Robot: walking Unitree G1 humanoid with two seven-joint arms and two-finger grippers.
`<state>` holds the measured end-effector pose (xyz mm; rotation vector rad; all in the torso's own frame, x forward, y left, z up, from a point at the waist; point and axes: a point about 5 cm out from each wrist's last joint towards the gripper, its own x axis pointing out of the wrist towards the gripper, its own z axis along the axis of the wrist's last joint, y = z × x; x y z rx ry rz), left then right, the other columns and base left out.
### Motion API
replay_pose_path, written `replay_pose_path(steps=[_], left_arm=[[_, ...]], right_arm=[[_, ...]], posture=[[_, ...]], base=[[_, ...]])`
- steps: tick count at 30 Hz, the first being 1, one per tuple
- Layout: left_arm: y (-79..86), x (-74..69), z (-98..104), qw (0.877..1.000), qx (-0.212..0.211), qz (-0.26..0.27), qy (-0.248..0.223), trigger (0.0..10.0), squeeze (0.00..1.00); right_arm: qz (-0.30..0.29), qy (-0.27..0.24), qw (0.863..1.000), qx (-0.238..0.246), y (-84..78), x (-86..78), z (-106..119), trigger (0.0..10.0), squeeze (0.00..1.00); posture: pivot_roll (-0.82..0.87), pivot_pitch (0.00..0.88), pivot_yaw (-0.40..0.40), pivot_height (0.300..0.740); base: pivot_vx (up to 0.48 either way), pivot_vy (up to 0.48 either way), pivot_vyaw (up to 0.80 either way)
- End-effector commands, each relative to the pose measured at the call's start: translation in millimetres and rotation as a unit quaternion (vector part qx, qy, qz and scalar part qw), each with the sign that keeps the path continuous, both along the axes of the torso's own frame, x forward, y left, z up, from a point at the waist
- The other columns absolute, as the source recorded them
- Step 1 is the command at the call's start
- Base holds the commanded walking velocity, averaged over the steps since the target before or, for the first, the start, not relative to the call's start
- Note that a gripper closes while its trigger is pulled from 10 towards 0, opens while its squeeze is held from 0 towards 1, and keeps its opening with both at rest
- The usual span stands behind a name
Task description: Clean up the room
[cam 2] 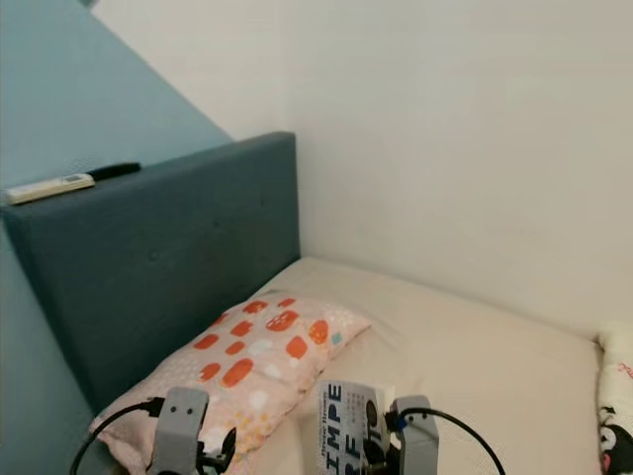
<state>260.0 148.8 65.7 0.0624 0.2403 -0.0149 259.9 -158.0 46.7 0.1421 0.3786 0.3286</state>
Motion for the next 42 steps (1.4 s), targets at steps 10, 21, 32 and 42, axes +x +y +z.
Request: replay_pose_path(steps=[10, 21, 32, 42], left_arm=[[3.3, -0.6, -5, 1.000, 0.009, -0.001, 0.011, 10.0, 0.00], [4.4, -1.5, -8, 1.000, 0.009, 0.006, 0.015, 10.0, 0.00], [6.8, -0.6, -7, 1.000, 0.006, 0.022, 0.017, 10.0, 0.00], [6.4, -1.3, -7, 1.000, 0.011, 0.014, 0.020, 10.0, 0.00]], right_arm=[[-0.019, -0.009, 1.000, 0.005, -1.8, 2.7, 2, 10.0, 0.00], [-0.030, -0.020, 0.999, 0.023, -2.6, 6.4, 5, 10.0, 0.00], [-0.031, -0.023, 0.998, 0.046, -2.5, 17.3, 11, 10.0, 0.00], [-0.035, -0.018, 0.998, 0.047, -3.6, 13.4, 8, 10.0, 0.00]], posture=[[-0.08, 0.079, -0.010, 0.740], [-0.08, 0.083, 0.001, 0.740], [-0.07, 0.094, -0.006, 0.725], [-0.06, 0.106, 0.002, 0.680]], base=[[0.000, 0.000, 0.00], [0.000, 0.000, 0.00], [0.000, 0.000, 0.00], [0.000, 0.000, 0.00]])
